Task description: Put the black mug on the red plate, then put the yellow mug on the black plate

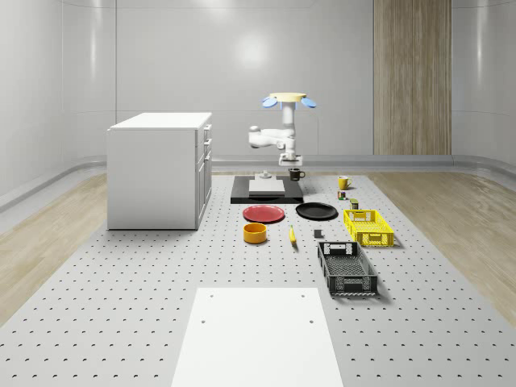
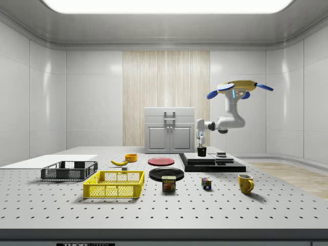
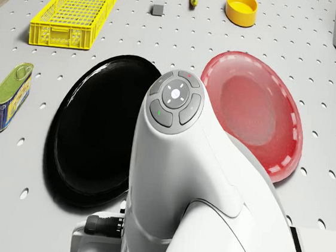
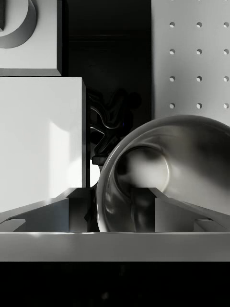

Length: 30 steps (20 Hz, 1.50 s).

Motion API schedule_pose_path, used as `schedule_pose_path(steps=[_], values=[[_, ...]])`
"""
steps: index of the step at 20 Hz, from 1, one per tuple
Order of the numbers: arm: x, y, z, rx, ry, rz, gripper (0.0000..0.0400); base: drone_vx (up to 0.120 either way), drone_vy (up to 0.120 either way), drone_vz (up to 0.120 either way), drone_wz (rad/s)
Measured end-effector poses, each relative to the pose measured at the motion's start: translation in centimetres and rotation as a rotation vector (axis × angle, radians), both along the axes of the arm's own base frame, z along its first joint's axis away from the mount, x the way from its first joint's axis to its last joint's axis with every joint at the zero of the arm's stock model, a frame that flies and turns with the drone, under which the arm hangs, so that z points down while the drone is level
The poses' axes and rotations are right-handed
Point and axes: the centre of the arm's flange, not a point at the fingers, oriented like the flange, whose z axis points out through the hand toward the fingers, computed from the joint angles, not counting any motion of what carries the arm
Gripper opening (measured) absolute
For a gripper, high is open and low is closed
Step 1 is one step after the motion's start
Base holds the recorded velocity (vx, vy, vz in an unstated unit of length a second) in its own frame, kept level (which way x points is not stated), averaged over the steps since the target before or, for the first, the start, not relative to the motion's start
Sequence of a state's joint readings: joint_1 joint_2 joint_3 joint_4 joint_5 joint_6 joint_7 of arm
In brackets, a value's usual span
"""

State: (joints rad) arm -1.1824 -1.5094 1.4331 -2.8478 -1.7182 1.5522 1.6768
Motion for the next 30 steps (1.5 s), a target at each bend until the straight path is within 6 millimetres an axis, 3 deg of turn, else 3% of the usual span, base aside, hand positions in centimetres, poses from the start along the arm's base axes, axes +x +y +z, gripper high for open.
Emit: schedule_pose_path(steps=[30], values=[[0.0, 0.0, 0.0, 0.0, 0.0, 0.0, 0.011, 0.12, -0.12, 0.0, 0.0]])
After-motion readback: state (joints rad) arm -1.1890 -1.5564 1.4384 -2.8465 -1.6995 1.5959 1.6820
